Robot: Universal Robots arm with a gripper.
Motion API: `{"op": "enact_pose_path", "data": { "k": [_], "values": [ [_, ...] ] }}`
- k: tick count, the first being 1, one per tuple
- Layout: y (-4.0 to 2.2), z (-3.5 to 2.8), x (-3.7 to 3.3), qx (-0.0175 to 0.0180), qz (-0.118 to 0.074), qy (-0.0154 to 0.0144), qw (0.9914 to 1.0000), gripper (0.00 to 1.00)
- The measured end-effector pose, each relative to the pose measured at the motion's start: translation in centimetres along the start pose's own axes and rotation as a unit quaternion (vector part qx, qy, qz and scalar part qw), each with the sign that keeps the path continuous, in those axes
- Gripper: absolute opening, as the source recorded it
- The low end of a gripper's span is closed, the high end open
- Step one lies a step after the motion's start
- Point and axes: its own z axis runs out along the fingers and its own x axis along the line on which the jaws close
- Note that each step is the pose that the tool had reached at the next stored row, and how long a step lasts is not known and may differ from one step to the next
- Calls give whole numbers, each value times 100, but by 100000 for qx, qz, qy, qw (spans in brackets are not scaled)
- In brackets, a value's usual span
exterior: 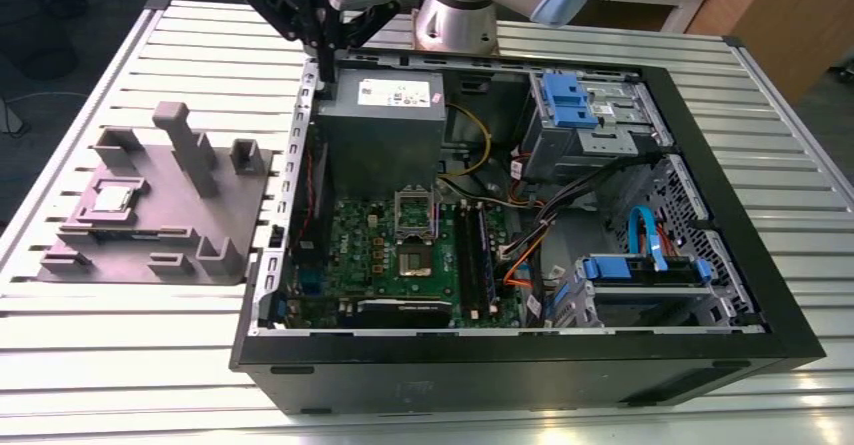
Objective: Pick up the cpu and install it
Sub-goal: 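Reach for the cpu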
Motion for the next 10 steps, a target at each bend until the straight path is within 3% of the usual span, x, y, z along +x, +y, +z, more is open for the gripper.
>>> {"op": "enact_pose_path", "data": {
  "k": [10],
  "values": [
    [-2, 7, 23, 7, 3, 90, 100000, 10]
  ]
}}
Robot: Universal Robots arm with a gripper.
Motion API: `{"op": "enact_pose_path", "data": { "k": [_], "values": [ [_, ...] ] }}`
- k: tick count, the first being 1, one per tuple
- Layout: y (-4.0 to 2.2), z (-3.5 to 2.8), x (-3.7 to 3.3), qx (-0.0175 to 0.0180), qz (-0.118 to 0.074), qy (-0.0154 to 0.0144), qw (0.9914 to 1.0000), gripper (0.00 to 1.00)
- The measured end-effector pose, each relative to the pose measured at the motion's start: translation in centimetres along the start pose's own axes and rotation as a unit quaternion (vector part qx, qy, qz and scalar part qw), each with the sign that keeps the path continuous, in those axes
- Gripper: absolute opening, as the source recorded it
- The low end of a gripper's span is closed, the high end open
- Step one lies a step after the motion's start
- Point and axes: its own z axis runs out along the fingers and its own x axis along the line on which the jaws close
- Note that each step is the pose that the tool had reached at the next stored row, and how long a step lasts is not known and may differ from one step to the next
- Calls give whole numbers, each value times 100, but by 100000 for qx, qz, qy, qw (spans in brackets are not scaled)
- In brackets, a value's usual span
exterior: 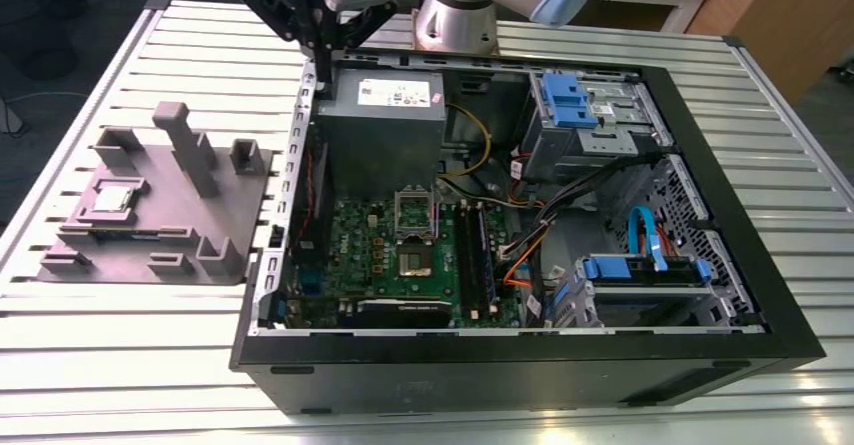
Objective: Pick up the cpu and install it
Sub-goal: 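Reach for the cpu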
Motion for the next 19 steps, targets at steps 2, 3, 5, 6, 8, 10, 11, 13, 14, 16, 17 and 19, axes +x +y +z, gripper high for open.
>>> {"op": "enact_pose_path", "data": {
  "k": [2, 3, 5, 6, 8, 10, 11, 13, 14, 16, 17, 19],
  "values": [
    [0, 1, 4, 3, 1, 19, 100000, 10],
    [-2, 6, 15, 10, 2, 95, 100000, 10],
    [-3, 11, 28, 16, 7, 191, 100000, 10],
    [-3, 12, 30, 16, 8, 202, 100000, 10],
    [-3, 13, 33, 18, 9, 228, 100000, 10],
    [-4, 15, 36, 20, 10, 254, 100000, 10],
    [-4, 15, 38, 20, 11, 266, 100000, 10],
    [-4, 17, 41, 20, 11, 292, 100000, 10],
    [-4, 17, 43, 23, 11, 305, 100000, 10],
    [-5, 19, 47, 27, 11, 332, 99999, 10],
    [-5, 20, 48, 30, 12, 344, 99999, 10],
    [-5, 21, 52, 26, 14, 369, 99999, 10]
  ]
}}
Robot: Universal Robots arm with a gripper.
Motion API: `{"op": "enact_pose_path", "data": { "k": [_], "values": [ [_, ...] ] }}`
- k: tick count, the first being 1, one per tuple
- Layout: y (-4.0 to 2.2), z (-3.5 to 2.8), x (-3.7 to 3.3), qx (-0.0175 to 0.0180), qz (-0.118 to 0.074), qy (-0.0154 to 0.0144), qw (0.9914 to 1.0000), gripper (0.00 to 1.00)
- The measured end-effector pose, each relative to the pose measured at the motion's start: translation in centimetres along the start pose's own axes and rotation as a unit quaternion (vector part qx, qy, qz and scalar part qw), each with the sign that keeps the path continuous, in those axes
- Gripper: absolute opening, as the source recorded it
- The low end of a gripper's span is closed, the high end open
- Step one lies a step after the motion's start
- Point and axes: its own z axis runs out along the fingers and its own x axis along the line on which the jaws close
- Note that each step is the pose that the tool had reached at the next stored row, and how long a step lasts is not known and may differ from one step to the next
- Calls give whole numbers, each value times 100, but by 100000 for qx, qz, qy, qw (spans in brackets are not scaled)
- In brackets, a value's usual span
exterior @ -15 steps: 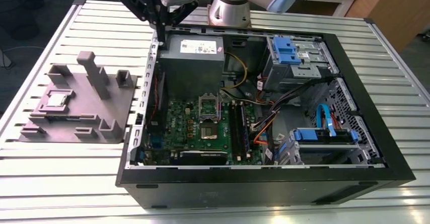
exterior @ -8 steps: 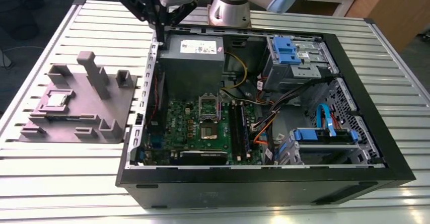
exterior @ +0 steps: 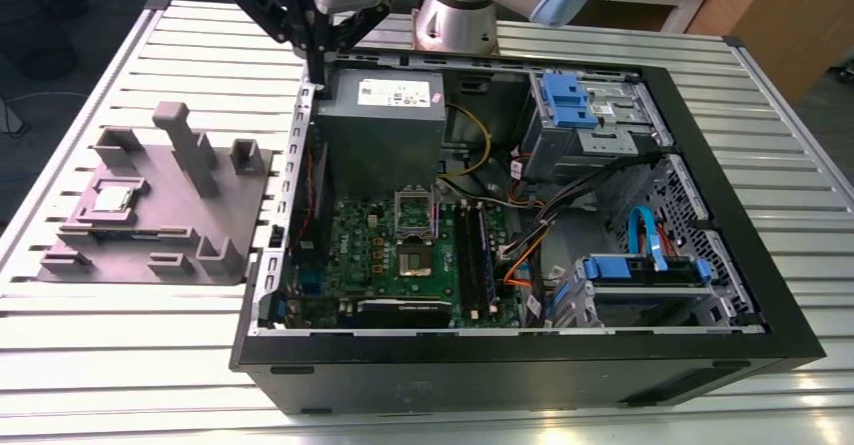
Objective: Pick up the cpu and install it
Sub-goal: 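Reach for the cpu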
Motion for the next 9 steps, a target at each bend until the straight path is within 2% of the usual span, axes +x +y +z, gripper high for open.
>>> {"op": "enact_pose_path", "data": {
  "k": [9],
  "values": [
    [-2, 7, 18, 14, 7, 144, 100000, 10]
  ]
}}
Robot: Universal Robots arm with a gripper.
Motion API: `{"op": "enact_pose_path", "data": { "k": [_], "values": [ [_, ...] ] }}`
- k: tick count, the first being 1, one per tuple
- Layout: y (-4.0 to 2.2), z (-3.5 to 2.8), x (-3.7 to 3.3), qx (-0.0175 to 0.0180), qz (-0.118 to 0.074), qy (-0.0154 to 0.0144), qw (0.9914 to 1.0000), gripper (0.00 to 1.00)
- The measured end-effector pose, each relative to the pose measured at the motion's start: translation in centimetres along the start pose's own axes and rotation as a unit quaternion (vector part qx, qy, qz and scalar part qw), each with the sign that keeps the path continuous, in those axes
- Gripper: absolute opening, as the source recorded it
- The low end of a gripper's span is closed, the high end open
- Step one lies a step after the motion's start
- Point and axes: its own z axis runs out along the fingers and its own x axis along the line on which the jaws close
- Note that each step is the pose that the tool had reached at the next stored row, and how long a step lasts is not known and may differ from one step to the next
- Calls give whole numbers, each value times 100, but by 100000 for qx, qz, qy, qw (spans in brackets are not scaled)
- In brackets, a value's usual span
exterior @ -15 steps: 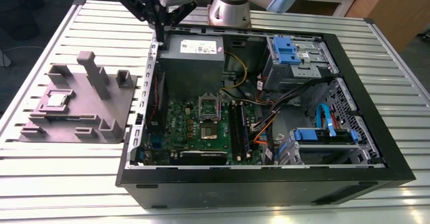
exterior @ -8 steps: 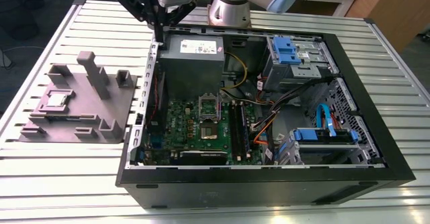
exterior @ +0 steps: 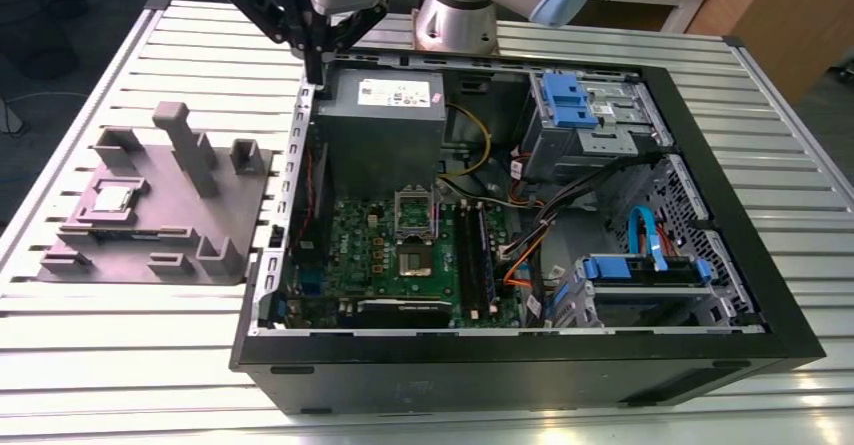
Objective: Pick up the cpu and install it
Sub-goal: 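Reach for the cpu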
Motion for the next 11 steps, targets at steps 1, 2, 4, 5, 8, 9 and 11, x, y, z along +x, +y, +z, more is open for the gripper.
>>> {"op": "enact_pose_path", "data": {
  "k": [1, 2, 4, 5, 8, 9, 11],
  "values": [
    [-1, 5, 11, 10, 4, 101, 100000, 10],
    [-2, 10, 21, 14, 8, 189, 100000, 10],
    [-2, 12, 25, 16, 9, 213, 100000, 10],
    [-3, 12, 27, 17, 10, 222, 100000, 10],
    [-3, 14, 32, 19, 10, 258, 100000, 10],
    [-3, 15, 34, 18, 13, 270, 100000, 10],
    [-4, 17, 38, 22, 10, 297, 100000, 10]
  ]
}}
